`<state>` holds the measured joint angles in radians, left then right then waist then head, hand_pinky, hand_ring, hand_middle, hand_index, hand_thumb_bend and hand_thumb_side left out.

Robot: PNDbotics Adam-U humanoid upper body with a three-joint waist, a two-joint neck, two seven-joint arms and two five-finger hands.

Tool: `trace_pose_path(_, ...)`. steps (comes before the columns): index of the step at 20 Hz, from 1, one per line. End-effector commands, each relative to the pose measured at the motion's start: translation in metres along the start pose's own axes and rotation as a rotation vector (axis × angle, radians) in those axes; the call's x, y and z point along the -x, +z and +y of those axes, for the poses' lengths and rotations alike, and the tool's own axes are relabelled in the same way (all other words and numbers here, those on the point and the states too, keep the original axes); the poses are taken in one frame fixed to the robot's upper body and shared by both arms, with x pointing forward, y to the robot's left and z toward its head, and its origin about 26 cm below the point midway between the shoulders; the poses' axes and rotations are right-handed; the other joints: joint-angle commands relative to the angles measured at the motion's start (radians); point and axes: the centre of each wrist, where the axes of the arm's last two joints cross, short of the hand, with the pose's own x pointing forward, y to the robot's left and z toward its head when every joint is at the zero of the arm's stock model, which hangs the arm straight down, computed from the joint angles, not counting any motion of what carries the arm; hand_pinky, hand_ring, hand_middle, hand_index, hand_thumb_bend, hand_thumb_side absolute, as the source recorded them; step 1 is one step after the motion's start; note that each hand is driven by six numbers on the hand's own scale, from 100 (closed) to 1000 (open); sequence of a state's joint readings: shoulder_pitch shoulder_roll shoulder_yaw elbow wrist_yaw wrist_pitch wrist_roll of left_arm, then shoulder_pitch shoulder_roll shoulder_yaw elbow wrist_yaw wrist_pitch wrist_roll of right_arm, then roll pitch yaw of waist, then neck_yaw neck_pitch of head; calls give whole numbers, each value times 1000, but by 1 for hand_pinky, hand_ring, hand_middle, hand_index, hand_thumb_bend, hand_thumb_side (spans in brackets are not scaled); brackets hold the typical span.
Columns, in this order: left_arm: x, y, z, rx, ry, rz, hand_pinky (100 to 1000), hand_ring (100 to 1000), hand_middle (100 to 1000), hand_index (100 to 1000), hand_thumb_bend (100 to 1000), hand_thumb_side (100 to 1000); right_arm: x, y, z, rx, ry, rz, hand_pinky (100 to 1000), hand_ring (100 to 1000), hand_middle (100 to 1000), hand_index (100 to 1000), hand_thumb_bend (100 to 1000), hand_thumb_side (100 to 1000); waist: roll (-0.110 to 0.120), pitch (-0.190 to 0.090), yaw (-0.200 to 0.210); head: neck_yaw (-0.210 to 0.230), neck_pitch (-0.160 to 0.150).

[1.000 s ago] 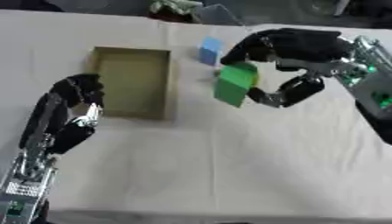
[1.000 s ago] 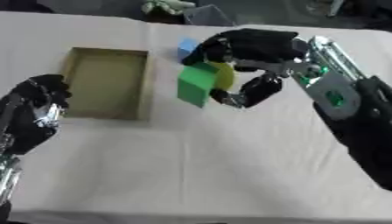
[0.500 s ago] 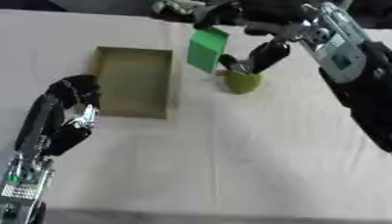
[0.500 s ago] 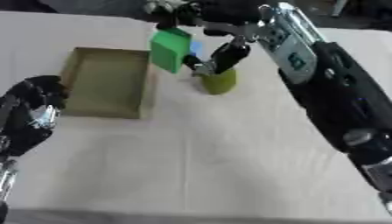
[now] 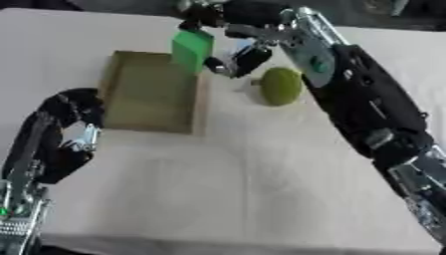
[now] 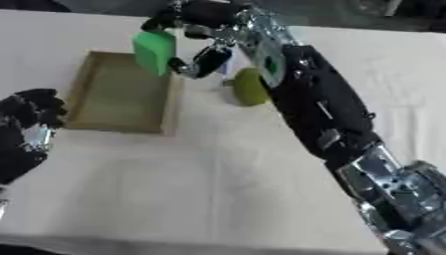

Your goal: Pick up objects on the table and place them in the box.

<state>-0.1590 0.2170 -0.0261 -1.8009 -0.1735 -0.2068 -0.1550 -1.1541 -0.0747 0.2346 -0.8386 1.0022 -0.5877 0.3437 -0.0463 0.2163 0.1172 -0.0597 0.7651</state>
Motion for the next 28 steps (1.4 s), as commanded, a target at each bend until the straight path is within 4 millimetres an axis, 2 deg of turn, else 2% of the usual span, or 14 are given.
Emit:
trace_pose_path(1,-9,-7,1,12,-1,-43,546,627,611,776,100,363,-3,-12,-1,6,23,50,870,860,834,587,100,218,4,-13,11,-18,2)
trace_pose_path(7,-10,-9,-1,20,9,-53,546,627,611,776,100,363,-15,-29,19,-6,64,95,870,863,844,635,100,223,8,-8,35,-36,-1)
trace_pose_path(13,-11,-10,-2,22,16,-57,547,627,610,776,100,364,-28,-37,39,-3,54,101,868,861,842,698,100,217,11,-5,40,-40,1)
trace_pose_path(14,-11,-10,-2,22,16,-57,547,627,610,776,100,365,-29,-38,41,-3,57,99,868,862,846,762,100,219,11,-5,40,-39,2)
trace_pose_path(16,-11,-10,-2,22,16,-57,547,627,610,776,100,365,-33,-41,43,-3,67,90,867,863,846,793,100,220,12,-5,38,-39,3)
trace_pose_path(17,-11,-10,-2,21,16,-56,547,627,610,776,100,365,-35,-42,44,-3,74,85,867,865,852,880,100,245,12,-5,37,-38,4)
trace_pose_path(18,-10,-10,-2,21,16,-55,547,627,610,776,100,365,-37,-43,44,-5,84,80,867,865,854,887,100,229,12,-5,35,-38,4)
trace_pose_path(19,-10,-9,-2,21,16,-54,547,627,610,776,100,366,-39,-44,44,-7,96,78,867,867,862,935,100,241,12,-5,34,-37,5)
trace_pose_path(22,-10,-10,-2,21,16,-54,547,627,610,776,100,367,-43,-46,42,-2,140,93,866,869,870,980,100,254,11,-4,33,-37,5)
trace_pose_path(28,-10,-9,-1,17,16,-50,548,626,610,776,100,366,-45,-46,36,88,196,137,860,864,873,1000,100,264,8,-5,32,-34,5)
